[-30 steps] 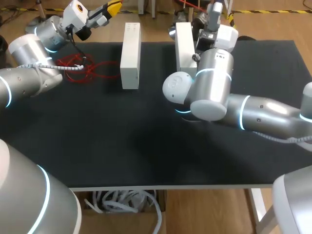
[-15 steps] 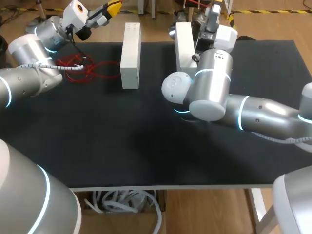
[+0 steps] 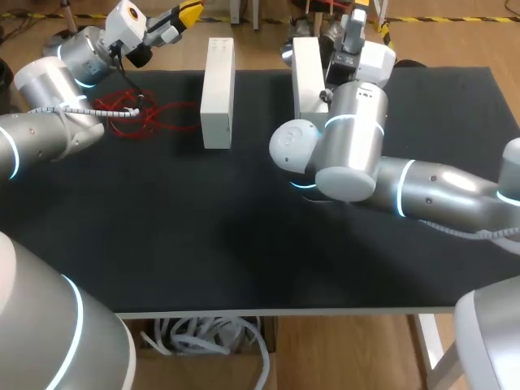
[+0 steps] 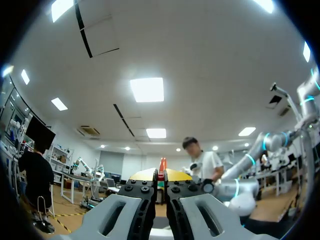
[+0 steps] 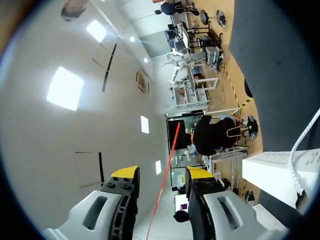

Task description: Grab the tape and strap the tape.

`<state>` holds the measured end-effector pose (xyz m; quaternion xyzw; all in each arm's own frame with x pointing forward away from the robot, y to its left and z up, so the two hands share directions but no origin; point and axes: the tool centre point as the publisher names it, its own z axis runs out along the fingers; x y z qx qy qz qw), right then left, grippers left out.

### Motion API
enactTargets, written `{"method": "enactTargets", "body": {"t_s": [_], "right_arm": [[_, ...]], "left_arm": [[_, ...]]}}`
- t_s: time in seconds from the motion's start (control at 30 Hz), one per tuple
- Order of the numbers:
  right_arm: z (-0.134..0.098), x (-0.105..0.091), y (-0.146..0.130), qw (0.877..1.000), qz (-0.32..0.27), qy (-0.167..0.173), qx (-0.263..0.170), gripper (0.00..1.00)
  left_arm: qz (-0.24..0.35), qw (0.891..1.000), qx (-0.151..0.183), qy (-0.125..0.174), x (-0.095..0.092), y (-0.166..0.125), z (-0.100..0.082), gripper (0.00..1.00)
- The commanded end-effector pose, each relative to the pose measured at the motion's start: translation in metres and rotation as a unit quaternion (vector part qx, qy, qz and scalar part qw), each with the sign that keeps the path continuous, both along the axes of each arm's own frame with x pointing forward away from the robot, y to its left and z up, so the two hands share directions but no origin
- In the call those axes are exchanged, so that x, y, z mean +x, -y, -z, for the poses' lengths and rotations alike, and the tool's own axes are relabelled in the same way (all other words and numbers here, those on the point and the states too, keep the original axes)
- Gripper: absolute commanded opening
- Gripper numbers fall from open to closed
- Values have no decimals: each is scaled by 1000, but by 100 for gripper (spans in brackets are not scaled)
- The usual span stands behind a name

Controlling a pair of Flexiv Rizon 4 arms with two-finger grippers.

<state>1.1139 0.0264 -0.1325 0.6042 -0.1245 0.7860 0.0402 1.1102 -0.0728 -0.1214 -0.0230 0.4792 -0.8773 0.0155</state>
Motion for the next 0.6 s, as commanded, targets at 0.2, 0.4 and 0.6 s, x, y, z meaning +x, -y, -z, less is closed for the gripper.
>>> {"method": "enactTargets", "body": {"t_s": [0.2,0.4,0.6], "right_arm": [[-1,0,-2,1000,3,-3,-1,35],[-1,-2,-4,1000,2,-3,-3,0],[-1,-2,-4,1000,3,-3,-8,0]], "left_arm": [[-1,1000,0,0,0,0,0,0],[-1,1000,0,0,0,0,0,0],[-1,1000,0,0,0,0,0,0]]}}
